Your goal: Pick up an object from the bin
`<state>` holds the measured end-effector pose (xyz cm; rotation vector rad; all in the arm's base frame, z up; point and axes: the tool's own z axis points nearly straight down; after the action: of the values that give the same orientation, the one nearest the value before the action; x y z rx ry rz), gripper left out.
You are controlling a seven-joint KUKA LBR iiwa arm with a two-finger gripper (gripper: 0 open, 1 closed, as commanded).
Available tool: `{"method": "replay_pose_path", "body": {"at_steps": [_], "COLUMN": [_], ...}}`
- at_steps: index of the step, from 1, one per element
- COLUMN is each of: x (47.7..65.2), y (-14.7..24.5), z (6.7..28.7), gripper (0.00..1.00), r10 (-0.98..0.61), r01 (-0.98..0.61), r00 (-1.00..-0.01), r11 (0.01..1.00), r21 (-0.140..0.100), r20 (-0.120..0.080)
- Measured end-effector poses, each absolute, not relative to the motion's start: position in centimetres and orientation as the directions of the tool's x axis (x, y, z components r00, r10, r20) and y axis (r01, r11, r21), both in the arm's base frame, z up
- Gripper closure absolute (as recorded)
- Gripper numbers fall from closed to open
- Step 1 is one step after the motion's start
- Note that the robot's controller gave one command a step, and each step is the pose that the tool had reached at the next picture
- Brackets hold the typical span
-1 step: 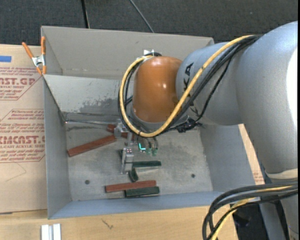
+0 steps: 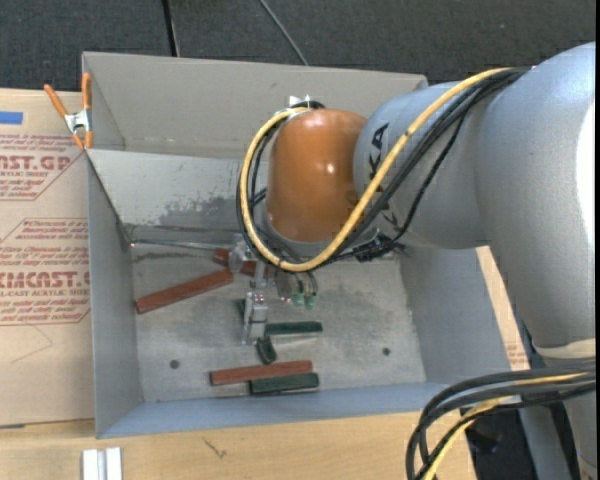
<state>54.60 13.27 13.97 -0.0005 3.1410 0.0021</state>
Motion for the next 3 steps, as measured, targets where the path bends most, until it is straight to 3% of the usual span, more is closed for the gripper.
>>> {"method": "replay_pose_path", "body": {"at_steps": [1, 2, 3], "x": [55.8, 56.6, 56.7], "y": [16.3, 20.7, 20.3], "z": [11.5, 10.8, 10.5], "gripper": [0.0, 0.0, 0.0], "r10": [-0.014, -0.049, -0.12], "r01": [-0.014, -0.049, -0.12], "r00": [-1.0, -0.999, -0.993], "r11": [1.0, 0.999, 0.993], "r21": [0.0, 0.003, 0.001], "r20": [-0.013, -0.004, -0.002]}}
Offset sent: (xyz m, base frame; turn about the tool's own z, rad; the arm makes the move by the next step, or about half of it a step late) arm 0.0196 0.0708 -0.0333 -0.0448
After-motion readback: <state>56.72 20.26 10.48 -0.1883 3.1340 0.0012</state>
